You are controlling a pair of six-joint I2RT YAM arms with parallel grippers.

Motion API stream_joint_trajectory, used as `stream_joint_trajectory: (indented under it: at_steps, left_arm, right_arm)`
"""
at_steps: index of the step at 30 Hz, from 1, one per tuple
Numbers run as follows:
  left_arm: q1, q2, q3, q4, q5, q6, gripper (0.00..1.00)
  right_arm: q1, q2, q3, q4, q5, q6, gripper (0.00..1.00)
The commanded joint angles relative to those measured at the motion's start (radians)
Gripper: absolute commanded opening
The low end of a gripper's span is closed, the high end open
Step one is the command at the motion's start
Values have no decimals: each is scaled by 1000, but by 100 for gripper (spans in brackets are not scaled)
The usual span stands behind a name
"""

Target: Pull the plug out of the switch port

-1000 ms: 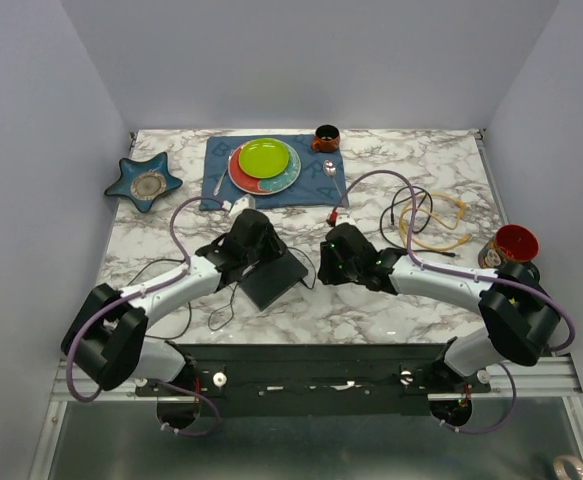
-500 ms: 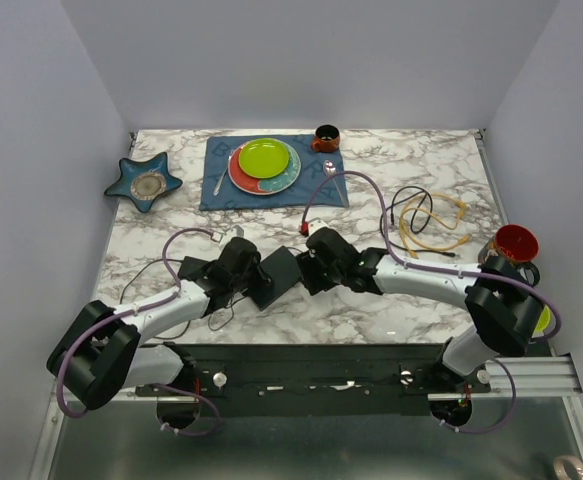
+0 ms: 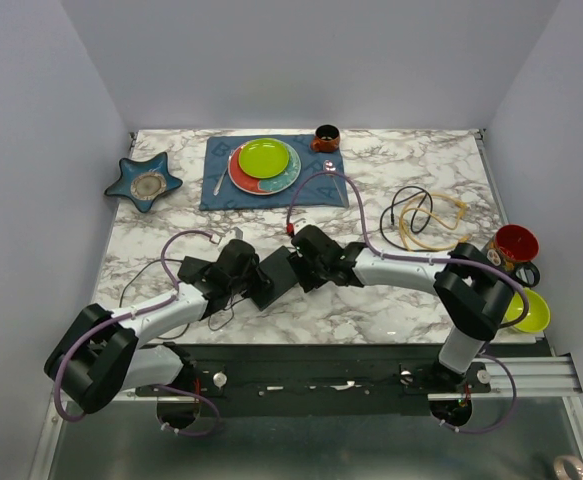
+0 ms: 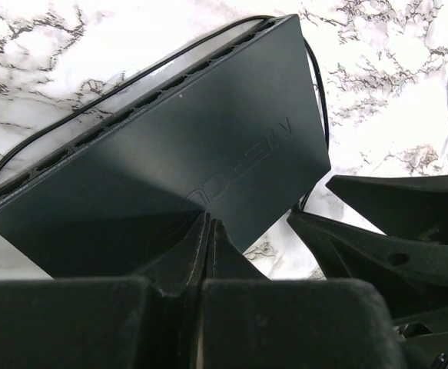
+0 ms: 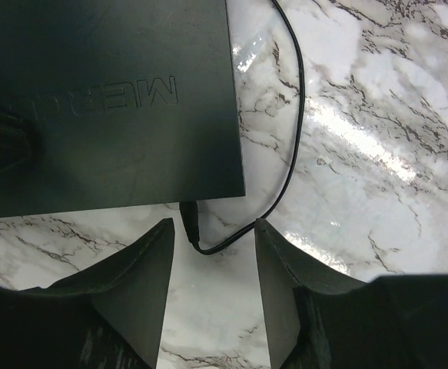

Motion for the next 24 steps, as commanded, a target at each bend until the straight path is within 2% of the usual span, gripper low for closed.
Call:
stream_joint_trajectory:
  at_steps: [1,7,14,19,24]
  left_arm:
    - [-4,-11,-22,-48,10,4,0]
    - [-4,-20,-25,-54,11,6,0]
    - [-4,-37,-26,-60,13,15,0]
    - [-4,-46,-23,-71,11,23,0]
    - [-2,-63,-22,-93,-1,34,0]
  right_arm:
    - [9,30,44,-6,11,-20,54]
    - [7,63,60,3,5,-16,49]
    - [9,96,62,31,-3,9,38]
    - [7,110,70,57,-1,14,36]
    - [9,130,71,67,-9,26,15]
